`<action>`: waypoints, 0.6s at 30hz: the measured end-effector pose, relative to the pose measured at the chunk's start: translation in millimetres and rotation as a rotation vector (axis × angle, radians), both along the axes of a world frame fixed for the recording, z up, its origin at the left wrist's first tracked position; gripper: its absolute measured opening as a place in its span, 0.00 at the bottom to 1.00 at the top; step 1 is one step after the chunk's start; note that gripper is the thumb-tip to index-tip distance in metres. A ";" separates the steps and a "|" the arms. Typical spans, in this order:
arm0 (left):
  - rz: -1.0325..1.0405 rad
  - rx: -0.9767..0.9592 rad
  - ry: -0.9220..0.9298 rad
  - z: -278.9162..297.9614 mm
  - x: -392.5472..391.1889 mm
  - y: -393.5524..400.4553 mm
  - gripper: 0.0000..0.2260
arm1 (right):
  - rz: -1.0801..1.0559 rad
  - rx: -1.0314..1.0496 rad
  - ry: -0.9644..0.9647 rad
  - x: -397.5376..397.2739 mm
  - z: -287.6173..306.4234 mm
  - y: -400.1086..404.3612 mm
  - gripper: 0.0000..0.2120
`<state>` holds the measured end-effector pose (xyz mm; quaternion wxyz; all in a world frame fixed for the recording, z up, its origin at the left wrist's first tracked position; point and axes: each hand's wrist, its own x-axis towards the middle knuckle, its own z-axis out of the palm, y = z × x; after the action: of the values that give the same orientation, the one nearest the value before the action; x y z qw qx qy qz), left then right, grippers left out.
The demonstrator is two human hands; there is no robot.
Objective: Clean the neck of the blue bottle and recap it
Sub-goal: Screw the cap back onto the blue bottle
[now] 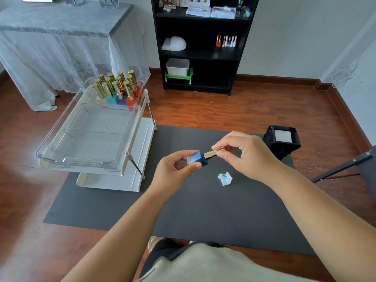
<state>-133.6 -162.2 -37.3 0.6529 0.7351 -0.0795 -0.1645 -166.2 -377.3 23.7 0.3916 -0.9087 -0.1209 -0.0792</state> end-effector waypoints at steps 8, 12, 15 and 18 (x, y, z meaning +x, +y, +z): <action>-0.009 -0.026 0.009 0.9 -1.5 2.1 0.13 | 0.017 0.036 0.078 -3.7 -0.7 -1.3 0.16; -0.016 -0.031 0.007 1.6 -0.5 2.0 0.13 | 0.015 0.030 0.022 -4.0 -1.3 0.8 0.13; -0.021 -0.034 0.011 1.8 -0.3 1.3 0.14 | -0.016 0.026 0.009 -3.4 -1.2 1.0 0.11; -0.025 -0.017 0.007 1.7 0.0 0.6 0.15 | -0.043 0.028 0.006 -3.4 -2.6 -0.1 0.10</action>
<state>-133.6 -161.6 -35.6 0.6572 0.7279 -0.0878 -0.1746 -169.6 -377.4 21.1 0.4029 -0.9057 -0.0989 -0.0865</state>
